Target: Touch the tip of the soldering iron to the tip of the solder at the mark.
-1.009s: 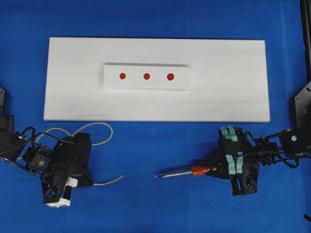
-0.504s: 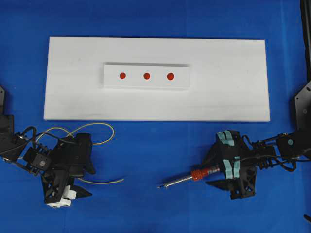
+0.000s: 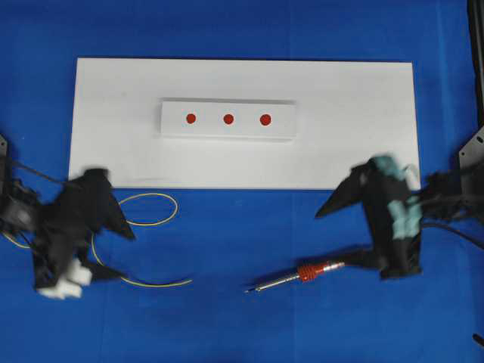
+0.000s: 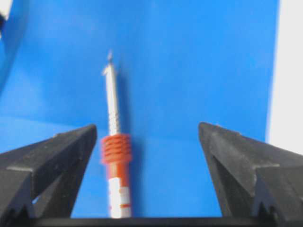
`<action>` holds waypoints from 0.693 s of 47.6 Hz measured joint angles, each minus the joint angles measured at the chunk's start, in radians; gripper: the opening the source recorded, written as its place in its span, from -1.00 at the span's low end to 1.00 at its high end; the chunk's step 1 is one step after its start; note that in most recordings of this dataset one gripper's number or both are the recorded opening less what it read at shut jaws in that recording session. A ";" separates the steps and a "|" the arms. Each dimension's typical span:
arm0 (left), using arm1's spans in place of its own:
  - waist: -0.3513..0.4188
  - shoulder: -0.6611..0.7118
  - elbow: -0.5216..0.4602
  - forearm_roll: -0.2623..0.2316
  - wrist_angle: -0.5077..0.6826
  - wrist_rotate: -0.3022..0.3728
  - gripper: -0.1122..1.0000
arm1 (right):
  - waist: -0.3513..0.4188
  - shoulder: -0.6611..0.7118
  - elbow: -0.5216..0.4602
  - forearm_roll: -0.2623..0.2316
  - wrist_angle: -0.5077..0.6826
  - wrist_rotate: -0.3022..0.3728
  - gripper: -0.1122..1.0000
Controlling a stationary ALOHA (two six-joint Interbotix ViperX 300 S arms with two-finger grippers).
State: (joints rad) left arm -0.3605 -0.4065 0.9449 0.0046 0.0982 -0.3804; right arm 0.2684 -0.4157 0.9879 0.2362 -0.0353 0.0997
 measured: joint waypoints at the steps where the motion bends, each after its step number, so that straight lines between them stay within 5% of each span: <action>1: 0.014 -0.020 0.006 0.000 0.000 0.012 0.48 | -0.015 -0.023 0.000 -0.003 0.009 -0.008 0.72; 17: 0.221 -0.295 0.109 0.000 -0.020 0.183 0.48 | -0.236 -0.413 0.069 -0.083 0.074 -0.087 0.72; 33: 0.405 -0.595 0.262 0.000 -0.069 0.339 0.47 | -0.448 -0.618 0.175 -0.163 0.144 -0.089 0.71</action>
State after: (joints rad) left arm 0.0445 -1.0017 1.2072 0.0046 0.0291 -0.0414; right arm -0.1795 -1.0339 1.1628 0.0736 0.1089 0.0107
